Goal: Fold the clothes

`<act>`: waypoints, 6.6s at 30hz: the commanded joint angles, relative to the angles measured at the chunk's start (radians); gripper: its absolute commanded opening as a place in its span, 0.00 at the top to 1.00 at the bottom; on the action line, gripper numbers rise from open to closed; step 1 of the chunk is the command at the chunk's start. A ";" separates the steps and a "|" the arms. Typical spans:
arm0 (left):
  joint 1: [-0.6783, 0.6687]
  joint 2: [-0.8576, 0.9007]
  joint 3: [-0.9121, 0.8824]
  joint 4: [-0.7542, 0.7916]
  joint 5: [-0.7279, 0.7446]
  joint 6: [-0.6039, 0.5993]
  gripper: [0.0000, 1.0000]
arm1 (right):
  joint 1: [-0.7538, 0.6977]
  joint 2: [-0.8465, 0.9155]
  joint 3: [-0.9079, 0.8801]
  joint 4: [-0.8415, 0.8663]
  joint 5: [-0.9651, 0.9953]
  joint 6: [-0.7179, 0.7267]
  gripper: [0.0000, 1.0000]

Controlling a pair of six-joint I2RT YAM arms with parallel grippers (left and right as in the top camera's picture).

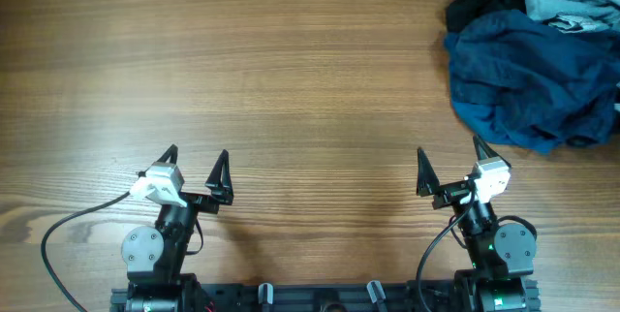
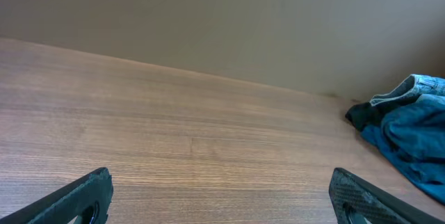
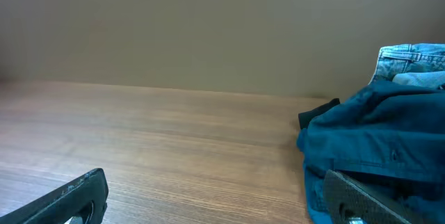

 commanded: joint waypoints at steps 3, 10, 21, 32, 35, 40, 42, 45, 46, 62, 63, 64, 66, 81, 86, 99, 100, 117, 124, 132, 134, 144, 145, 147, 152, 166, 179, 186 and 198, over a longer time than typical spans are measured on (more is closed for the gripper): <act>0.007 -0.006 -0.005 -0.004 -0.017 -0.006 0.00 | -0.006 -0.004 -0.001 0.004 -0.011 0.007 0.00; 0.007 -0.006 -0.005 -0.004 -0.017 -0.006 0.00 | -0.006 -0.004 -0.001 0.004 -0.011 0.007 0.00; 0.007 -0.006 -0.005 -0.004 -0.017 -0.006 0.00 | -0.006 -0.004 -0.002 0.004 -0.011 0.007 0.00; 0.007 -0.006 -0.005 -0.005 -0.017 -0.006 0.00 | -0.006 -0.004 -0.002 0.004 -0.011 0.007 0.00; 0.007 -0.006 -0.005 -0.005 -0.017 -0.006 0.00 | -0.006 -0.004 -0.002 0.004 -0.011 0.008 0.00; 0.007 -0.006 -0.005 -0.005 -0.017 -0.006 0.00 | -0.006 -0.004 -0.002 0.004 -0.011 0.007 0.00; 0.007 -0.006 -0.005 -0.005 -0.017 -0.006 0.00 | -0.006 -0.004 -0.001 0.004 -0.011 0.007 0.00; 0.007 -0.006 -0.005 -0.004 -0.017 -0.006 0.00 | -0.006 -0.004 -0.002 0.004 -0.011 0.007 0.00; 0.007 -0.006 -0.005 -0.005 -0.017 -0.006 0.00 | -0.006 -0.004 -0.002 0.004 -0.011 0.007 0.00; 0.007 -0.006 -0.005 -0.005 -0.017 -0.006 0.00 | -0.006 -0.004 -0.002 0.004 -0.011 0.007 0.00; 0.007 -0.006 -0.005 -0.005 -0.017 -0.006 0.00 | -0.006 -0.004 -0.001 0.004 -0.011 0.007 0.00; 0.007 -0.006 -0.005 -0.005 -0.017 -0.006 0.00 | -0.006 -0.004 -0.001 0.004 -0.011 0.007 0.00; 0.007 -0.006 -0.005 -0.004 -0.017 -0.006 0.00 | -0.006 -0.004 -0.001 0.004 -0.011 0.007 0.00; 0.007 -0.006 -0.005 -0.004 -0.017 -0.006 0.00 | -0.006 -0.004 -0.001 0.004 -0.011 0.007 0.00; 0.007 -0.006 -0.005 -0.004 -0.017 -0.006 0.00 | -0.006 -0.004 -0.001 0.005 -0.011 0.007 0.00; 0.007 -0.006 -0.005 -0.004 -0.017 -0.006 0.00 | -0.006 -0.004 -0.002 0.003 0.009 0.006 0.00; 0.007 -0.006 -0.005 -0.002 -0.017 -0.006 0.00 | -0.006 -0.004 -0.002 0.003 0.009 0.006 0.00; 0.007 0.047 0.156 0.034 0.168 -0.214 0.00 | -0.006 0.048 0.167 0.111 -0.158 0.296 0.00; 0.007 0.481 0.558 -0.124 0.216 -0.160 0.00 | -0.006 0.394 0.460 0.096 -0.195 0.296 0.00; 0.006 1.070 1.181 -0.586 0.231 -0.057 0.00 | -0.006 0.962 1.041 -0.361 -0.248 0.211 0.00; 0.006 1.144 1.223 -0.599 0.244 -0.057 0.00 | -0.006 1.073 1.166 -0.473 -0.247 0.134 0.00; 0.006 1.355 1.225 -0.585 0.430 -0.065 0.00 | -0.006 1.299 1.333 -0.523 -0.496 0.003 0.00; 0.006 1.360 1.225 -0.578 0.442 -0.065 0.00 | -0.010 1.299 1.333 -0.529 -0.451 0.008 0.00; 0.006 1.363 1.225 -0.560 0.441 -0.087 0.00 | -0.042 1.299 1.333 -0.558 -0.261 0.071 0.00; 0.006 1.363 1.225 -0.546 0.440 -0.114 0.00 | -0.256 1.305 1.333 -0.625 0.069 0.321 0.00; 0.002 1.363 1.225 -0.546 0.399 -0.114 0.00 | -0.631 1.508 1.333 -0.492 0.068 0.296 0.05; -0.079 1.363 1.225 -0.507 0.304 -0.114 0.00 | -0.684 1.709 1.333 -0.399 0.014 0.297 0.21; -0.079 1.363 1.225 -0.507 0.304 -0.114 0.08 | -0.684 1.680 1.337 -0.392 -0.111 0.349 0.95; -0.079 1.363 1.225 -0.507 0.304 -0.114 0.18 | -0.684 1.387 1.709 -0.363 -0.407 0.395 0.96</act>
